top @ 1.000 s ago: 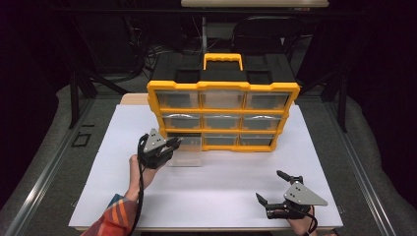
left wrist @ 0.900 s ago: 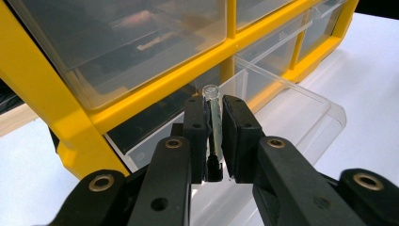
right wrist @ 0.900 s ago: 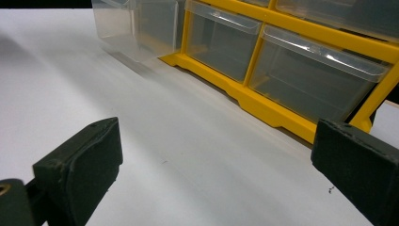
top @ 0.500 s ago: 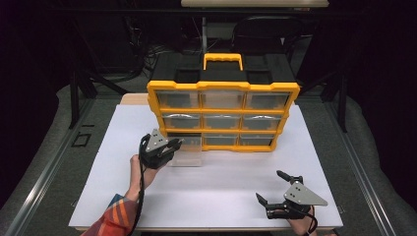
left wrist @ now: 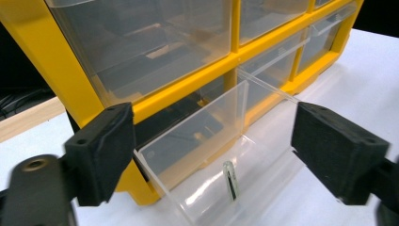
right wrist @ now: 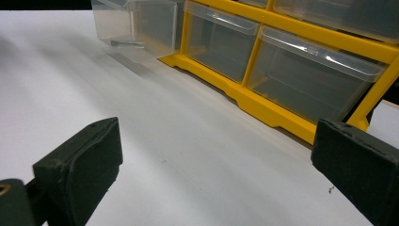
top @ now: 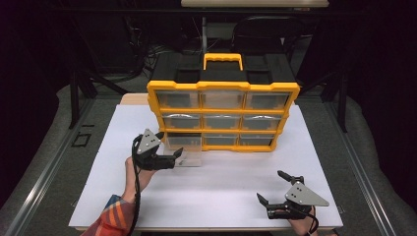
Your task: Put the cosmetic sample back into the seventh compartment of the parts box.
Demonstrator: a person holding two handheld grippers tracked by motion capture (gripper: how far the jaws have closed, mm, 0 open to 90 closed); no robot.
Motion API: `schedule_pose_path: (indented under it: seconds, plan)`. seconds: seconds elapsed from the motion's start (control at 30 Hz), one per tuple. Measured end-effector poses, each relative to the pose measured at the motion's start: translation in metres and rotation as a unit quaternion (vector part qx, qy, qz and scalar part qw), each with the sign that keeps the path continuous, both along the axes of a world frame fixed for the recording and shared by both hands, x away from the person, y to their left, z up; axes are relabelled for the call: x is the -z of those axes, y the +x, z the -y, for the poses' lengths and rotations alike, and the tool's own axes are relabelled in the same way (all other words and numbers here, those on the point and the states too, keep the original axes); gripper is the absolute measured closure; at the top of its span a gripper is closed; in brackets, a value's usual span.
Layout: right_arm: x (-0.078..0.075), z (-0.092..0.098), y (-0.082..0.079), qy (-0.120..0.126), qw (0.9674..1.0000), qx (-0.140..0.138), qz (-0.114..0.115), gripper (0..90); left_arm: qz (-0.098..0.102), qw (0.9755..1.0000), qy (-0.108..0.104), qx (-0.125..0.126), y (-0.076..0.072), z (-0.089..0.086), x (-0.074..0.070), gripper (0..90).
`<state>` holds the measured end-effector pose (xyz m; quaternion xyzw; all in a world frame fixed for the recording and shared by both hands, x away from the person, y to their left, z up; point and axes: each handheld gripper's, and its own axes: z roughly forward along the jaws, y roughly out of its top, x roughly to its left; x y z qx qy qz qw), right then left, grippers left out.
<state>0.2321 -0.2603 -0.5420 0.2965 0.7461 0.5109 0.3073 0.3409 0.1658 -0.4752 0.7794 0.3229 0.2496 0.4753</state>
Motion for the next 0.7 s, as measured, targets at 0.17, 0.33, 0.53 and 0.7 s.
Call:
schedule_pose_path:
  seconds: [0.17,0.33,0.53,0.7]
  plan:
    - [0.0,0.002,0.0,0.004,1.0,0.002,-0.001,1.7,0.0,1.0,0.002,-0.005,-0.007,-0.003,0.0,4.1]
    - [0.001,0.002,0.001,0.005,1.0,-0.001,-0.001,1.8,0.003,0.9999,-0.003,-0.013,-0.015,-0.006,0.0,0.1]
    - [0.0,0.0,0.001,0.005,1.0,-0.004,0.0,1.8,0.008,0.9997,-0.003,-0.024,-0.03,-0.015,0.003,0.0]
    - [0.0,-0.001,0.002,0.005,1.0,-0.006,0.001,1.8,0.013,0.9996,0.007,-0.026,-0.041,-0.02,0.008,0.0]
